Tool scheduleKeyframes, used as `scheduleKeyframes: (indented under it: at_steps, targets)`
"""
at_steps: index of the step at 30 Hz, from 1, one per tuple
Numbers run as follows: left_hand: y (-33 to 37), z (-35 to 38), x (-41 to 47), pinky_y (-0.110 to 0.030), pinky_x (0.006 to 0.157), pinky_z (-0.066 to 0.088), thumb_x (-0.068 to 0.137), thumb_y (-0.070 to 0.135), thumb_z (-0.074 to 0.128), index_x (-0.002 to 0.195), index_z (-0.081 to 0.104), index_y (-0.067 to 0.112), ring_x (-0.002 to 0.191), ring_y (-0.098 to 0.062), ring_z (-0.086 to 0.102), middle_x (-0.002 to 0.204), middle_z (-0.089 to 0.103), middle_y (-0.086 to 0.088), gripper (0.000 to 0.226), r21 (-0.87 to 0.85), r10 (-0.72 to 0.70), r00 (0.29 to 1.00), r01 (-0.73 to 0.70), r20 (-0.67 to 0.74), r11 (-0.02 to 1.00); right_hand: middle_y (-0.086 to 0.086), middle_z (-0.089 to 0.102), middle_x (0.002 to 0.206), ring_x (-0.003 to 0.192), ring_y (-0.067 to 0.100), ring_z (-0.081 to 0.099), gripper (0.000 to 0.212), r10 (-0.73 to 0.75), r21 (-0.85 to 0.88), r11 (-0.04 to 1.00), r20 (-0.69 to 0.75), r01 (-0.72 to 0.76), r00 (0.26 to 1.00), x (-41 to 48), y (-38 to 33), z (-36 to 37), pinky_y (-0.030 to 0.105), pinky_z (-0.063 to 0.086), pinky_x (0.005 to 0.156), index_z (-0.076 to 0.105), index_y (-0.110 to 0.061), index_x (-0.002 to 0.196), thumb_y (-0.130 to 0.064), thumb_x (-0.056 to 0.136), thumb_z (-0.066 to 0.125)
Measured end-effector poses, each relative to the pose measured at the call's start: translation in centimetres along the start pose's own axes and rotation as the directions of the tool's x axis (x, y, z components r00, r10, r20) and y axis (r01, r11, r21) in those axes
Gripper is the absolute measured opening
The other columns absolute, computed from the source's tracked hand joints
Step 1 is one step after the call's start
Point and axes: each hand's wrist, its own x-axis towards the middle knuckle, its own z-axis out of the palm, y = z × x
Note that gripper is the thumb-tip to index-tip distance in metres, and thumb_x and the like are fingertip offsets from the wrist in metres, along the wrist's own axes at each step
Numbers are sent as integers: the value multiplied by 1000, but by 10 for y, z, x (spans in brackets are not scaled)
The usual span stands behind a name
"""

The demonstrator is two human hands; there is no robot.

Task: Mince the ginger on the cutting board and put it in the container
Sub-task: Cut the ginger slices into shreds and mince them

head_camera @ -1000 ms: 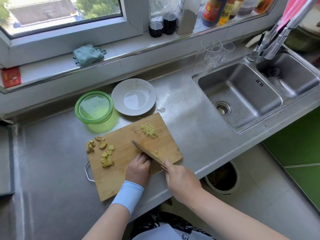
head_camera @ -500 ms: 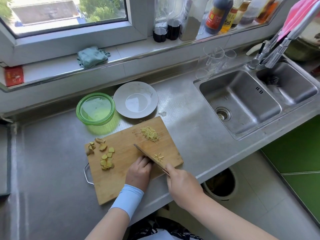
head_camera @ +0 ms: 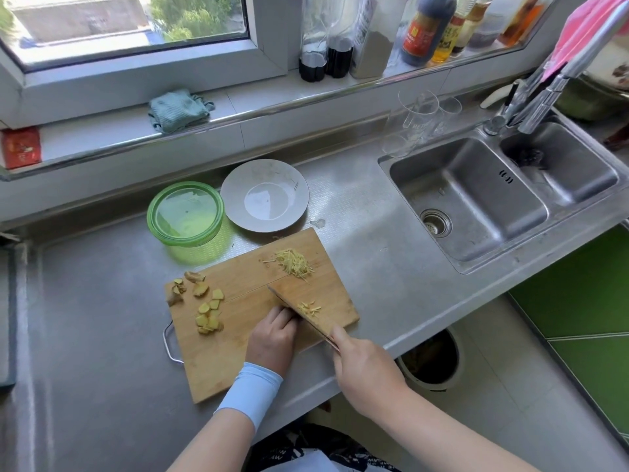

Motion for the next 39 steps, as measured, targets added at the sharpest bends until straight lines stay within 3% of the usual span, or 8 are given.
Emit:
scheduleKeyframes:
  at_steps: [3, 8, 14, 22, 27, 31, 35, 39]
  targets:
    - [0, 1, -1, -31, 51, 48, 89, 7, 47, 71, 68, 9, 70, -25, 59, 77, 65, -8, 28, -4, -1, 1000, 1, 12, 1000, 4, 59, 79, 70, 30, 56, 5, 10, -13, 1000, -9, -10, 1000, 3, -1, 4, 39, 37, 56, 39, -23, 107, -24, 103, 36]
    - [0, 1, -2, -31, 49, 45, 83, 3, 50, 70, 67, 10, 68, -24, 54, 74, 63, -7, 22, 8, -1, 1000, 1, 6, 1000, 8, 64, 86, 73, 34, 58, 17, -20, -34, 999, -40, 18, 999, 22, -10, 4, 41, 44, 59, 39, -23, 119, -27, 104, 36]
    - [-3, 5, -5, -31, 56, 53, 84, 2, 50, 76, 71, 6, 78, -26, 62, 84, 68, -10, 23, 13, -3, 999, 3, 37, 1000, 0, 52, 75, 65, 28, 49, 5, -5, -4, 1000, -16, 5, 1000, -2, 2, 1, 37, 33, 57, 37, -24, 109, -25, 104, 35]
    - [-3, 7, -6, -36, 52, 51, 84, 2, 52, 73, 68, 9, 70, -28, 59, 79, 65, -8, 21, 4, -40, 997, 40, 59, 999, 11, 64, 86, 75, 36, 62, 12, 0, -45, 999, -31, -1, 1000, 29, -16, 4, 38, 41, 56, 39, -20, 115, -26, 105, 37]
    - [-2, 5, -5, -35, 52, 52, 83, 2, 50, 75, 71, 7, 72, -28, 62, 80, 67, -10, 23, 1, -21, 999, 21, 44, 1000, 6, 64, 85, 73, 32, 59, 17, -33, -21, 999, -46, 32, 998, 15, -9, 1, 38, 40, 57, 38, -24, 121, -26, 104, 36]
    - [-2, 5, -4, -33, 52, 53, 86, 2, 47, 75, 72, 5, 76, -28, 64, 83, 69, -11, 26, 4, -25, 999, 25, 30, 1000, 2, 56, 76, 69, 30, 57, 7, 4, -3, 1000, 4, -4, 1000, -3, 4, 2, 40, 40, 57, 38, -24, 110, -24, 104, 35]
    - [-2, 5, -5, -35, 52, 53, 85, 1, 47, 75, 71, 6, 73, -29, 63, 81, 68, -10, 26, -2, -24, 999, 24, 41, 1000, 7, 62, 82, 74, 33, 60, 8, 6, -15, 1000, -2, -6, 1000, 11, -3, 3, 40, 42, 58, 41, -21, 109, -24, 104, 36]
    - [-3, 6, -6, -38, 51, 51, 84, 1, 51, 73, 68, 8, 71, -28, 60, 79, 65, -8, 21, 7, -48, 997, 47, 63, 999, 11, 65, 89, 79, 35, 64, 18, -14, -46, 999, -19, 13, 1000, 28, -16, 0, 39, 47, 61, 41, -20, 121, -26, 105, 37]
